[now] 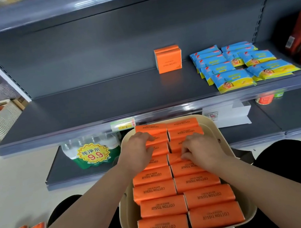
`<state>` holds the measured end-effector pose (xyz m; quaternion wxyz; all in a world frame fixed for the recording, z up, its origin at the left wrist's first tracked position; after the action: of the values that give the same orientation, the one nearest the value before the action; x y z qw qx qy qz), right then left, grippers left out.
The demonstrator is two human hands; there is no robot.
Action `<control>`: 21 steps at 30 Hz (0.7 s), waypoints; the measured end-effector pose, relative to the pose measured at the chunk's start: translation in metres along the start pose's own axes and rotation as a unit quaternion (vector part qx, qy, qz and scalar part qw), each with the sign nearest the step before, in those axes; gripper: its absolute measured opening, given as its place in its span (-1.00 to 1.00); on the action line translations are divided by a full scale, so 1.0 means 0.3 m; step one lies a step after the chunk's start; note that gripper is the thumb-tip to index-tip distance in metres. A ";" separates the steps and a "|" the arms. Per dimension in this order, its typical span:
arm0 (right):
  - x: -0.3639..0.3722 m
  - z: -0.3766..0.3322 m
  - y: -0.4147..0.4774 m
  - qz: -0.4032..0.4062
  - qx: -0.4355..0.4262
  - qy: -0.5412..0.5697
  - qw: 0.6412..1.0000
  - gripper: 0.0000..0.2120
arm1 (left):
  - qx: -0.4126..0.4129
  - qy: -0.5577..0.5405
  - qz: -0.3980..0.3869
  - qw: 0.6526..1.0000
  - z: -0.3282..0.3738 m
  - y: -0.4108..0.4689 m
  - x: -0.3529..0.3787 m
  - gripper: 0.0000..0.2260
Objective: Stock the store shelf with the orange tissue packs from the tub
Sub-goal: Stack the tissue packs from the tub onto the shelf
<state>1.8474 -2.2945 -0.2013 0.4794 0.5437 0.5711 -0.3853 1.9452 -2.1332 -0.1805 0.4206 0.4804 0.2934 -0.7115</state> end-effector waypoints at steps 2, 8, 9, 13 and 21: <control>-0.014 -0.004 -0.006 0.014 -0.005 -0.008 1.000 -0.86 | 0.000 0.000 0.004 1.000 0.010 0.002 0.003 -0.74; -0.202 0.000 0.001 0.104 0.001 -0.011 0.995 -0.87 | -0.019 0.015 0.002 1.000 -0.005 0.031 -0.005 -0.74; -0.232 0.007 0.008 0.109 0.008 -0.010 0.994 -0.87 | -0.025 0.024 -0.001 0.999 -0.011 0.037 -0.002 -0.74; -0.242 0.021 0.028 0.096 0.014 -0.043 0.994 -0.87 | -0.039 0.072 -0.011 0.997 -0.030 0.044 0.018 -0.76; -0.146 0.032 0.009 0.061 0.026 -0.048 0.997 -0.54 | -0.037 0.146 -0.011 0.989 -0.029 0.044 0.055 -0.77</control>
<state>1.8491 -2.3144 -0.1611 0.5140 0.5710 0.5032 -0.3958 1.9576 -2.1377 -0.1992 0.3832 0.5599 0.3831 -0.6268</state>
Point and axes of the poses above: each hand's wrist, its own y-axis towards the middle knuckle, its own x-axis out of the palm, z = x × y, the point moved 4 cm from there along y, towards the middle knuckle, and after that the axes turned 13 degrees about -x, right-handed, at the moved point
